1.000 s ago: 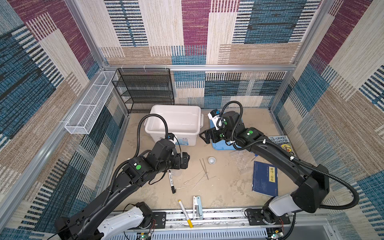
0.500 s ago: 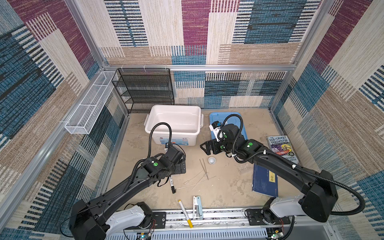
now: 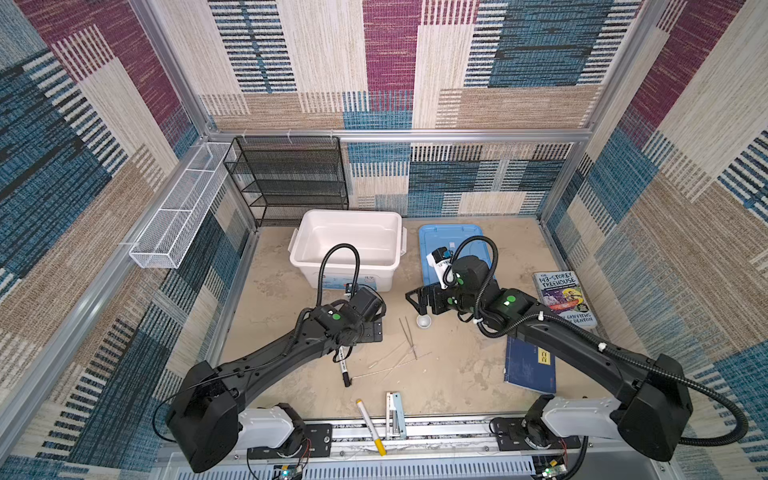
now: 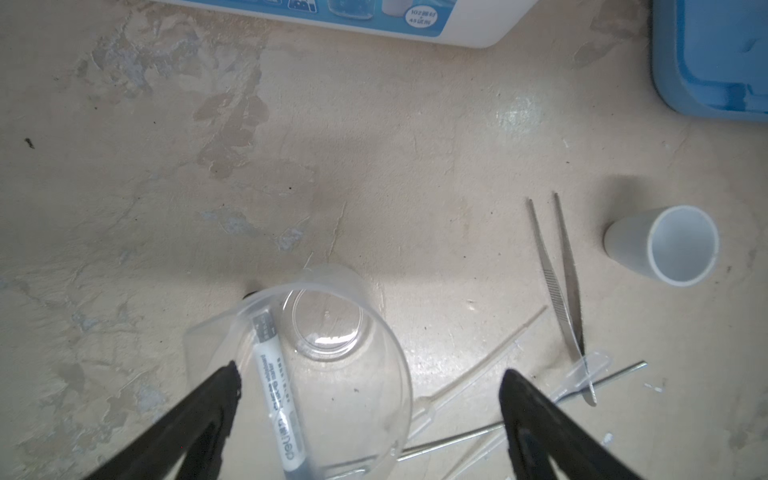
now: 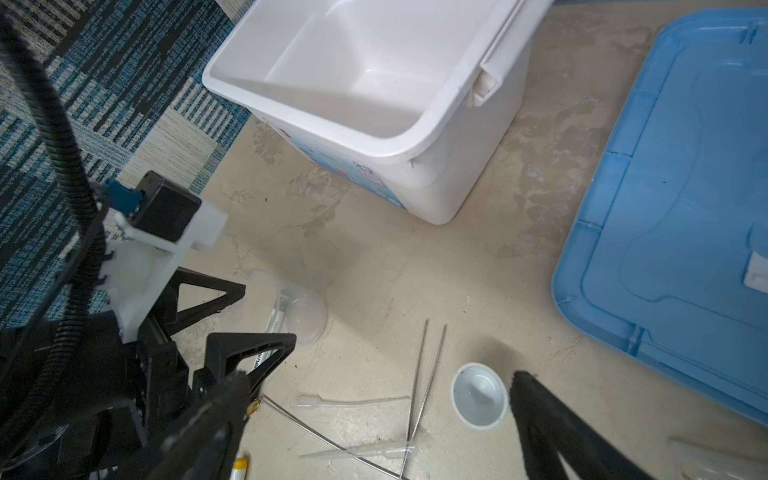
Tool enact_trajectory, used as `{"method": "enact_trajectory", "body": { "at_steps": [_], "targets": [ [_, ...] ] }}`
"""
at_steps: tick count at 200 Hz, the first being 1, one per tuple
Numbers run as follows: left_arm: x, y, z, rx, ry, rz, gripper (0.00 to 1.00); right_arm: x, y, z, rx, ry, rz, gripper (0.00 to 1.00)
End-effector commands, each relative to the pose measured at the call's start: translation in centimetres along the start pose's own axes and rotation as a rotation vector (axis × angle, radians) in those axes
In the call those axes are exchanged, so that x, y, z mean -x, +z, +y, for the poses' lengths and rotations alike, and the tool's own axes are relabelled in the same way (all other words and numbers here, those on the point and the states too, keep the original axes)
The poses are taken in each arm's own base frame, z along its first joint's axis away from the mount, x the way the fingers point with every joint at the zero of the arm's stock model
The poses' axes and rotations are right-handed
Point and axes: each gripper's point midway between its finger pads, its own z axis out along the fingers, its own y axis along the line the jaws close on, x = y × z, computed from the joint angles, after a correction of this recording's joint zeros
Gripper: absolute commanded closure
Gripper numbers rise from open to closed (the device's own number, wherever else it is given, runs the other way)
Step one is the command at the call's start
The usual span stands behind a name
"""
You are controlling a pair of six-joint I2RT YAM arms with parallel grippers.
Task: Organize the chemistry lab equipment
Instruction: 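Move the left gripper down onto the clear beaker and close on it, then lift the clear beaker off the table with the left gripper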
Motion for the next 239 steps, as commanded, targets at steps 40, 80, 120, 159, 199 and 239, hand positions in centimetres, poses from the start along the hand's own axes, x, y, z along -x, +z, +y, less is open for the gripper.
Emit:
{"method": "enact_trajectory", "body": {
  "at_steps": [40, 80, 120, 159, 199, 239],
  "targets": [
    [1.6, -3.2, 0.0, -0.031, -0.001, -0.055, 0.01, 0.0, 0.2, 0.0, 0.011, 0.034, -0.021, 0.01],
    [0.3, -3.2, 1.8, 0.004, -0.003, -0.052, 0.01, 0.0, 0.3, 0.6, 0.042, 0.042, -0.018, 0.01],
    [-0.4, -1.5, 2.3, 0.045, -0.016, -0.046, 0.01, -0.3, 0.7, 0.8, 0.050, 0.042, -0.008, 0.01],
    [-0.3, 0.2, 1.1, 0.015, 0.002, -0.046, 0.01, -0.6, 0.6, 0.7, 0.048, 0.045, -0.001, 0.01],
    [-0.3, 1.8, 0.6, 0.044, 0.023, -0.023, 0.01, -1.2, 0.9, 0.8, 0.055, 0.057, 0.013, 0.01],
    [0.5, 2.7, 0.4, 0.088, 0.065, -0.029, 0.02, -1.2, 1.2, 0.7, 0.044, 0.056, 0.024, 0.00]
  ]
}}
